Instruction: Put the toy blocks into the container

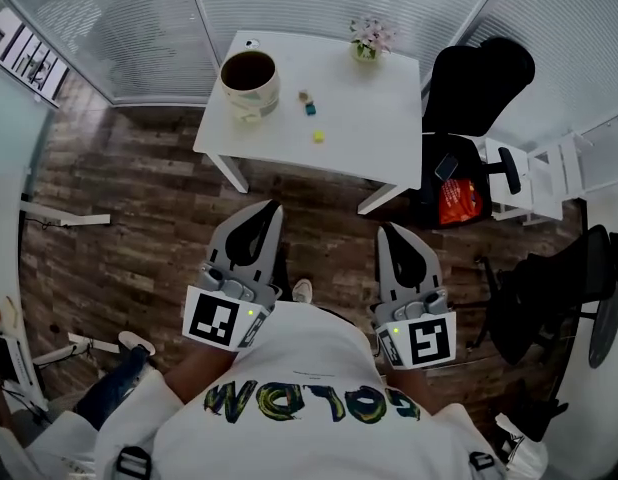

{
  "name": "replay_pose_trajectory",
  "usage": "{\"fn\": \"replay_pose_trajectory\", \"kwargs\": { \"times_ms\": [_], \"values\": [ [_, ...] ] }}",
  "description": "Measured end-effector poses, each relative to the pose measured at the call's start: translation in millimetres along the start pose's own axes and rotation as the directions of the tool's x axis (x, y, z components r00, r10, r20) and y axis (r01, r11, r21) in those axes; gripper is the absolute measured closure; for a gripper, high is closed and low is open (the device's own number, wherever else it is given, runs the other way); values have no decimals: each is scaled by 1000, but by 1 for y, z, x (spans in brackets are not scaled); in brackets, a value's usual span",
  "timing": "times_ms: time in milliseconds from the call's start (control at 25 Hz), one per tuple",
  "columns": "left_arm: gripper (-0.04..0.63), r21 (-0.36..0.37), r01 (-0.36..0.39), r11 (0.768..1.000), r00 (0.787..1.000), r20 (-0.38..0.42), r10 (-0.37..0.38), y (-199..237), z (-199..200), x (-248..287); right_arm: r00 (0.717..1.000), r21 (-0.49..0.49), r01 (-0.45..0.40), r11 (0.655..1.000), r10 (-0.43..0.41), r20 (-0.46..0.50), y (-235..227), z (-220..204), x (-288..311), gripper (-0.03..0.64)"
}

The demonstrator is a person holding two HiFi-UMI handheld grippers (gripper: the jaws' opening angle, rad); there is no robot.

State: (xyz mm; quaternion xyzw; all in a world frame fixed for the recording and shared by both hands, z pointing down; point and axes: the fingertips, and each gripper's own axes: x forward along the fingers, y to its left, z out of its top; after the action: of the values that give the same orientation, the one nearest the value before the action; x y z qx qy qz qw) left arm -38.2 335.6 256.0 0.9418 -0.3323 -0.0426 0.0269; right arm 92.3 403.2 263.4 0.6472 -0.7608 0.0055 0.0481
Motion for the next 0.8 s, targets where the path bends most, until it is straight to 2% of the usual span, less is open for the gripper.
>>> {"fn": "replay_pose_trajectory", "kwargs": {
  "times_ms": [400, 800],
  "values": [
    [581, -14, -1, 1000, 1000, -6, 1, 69, -3, 54, 1000, -16, -13, 1000, 12, -27, -12, -1, 89, 607],
    [581, -25, 7, 1000, 1000, -3, -8, 173, 5, 124, 1000, -36, 0, 999, -1, -27, -20, 20, 212, 606]
  ]
}}
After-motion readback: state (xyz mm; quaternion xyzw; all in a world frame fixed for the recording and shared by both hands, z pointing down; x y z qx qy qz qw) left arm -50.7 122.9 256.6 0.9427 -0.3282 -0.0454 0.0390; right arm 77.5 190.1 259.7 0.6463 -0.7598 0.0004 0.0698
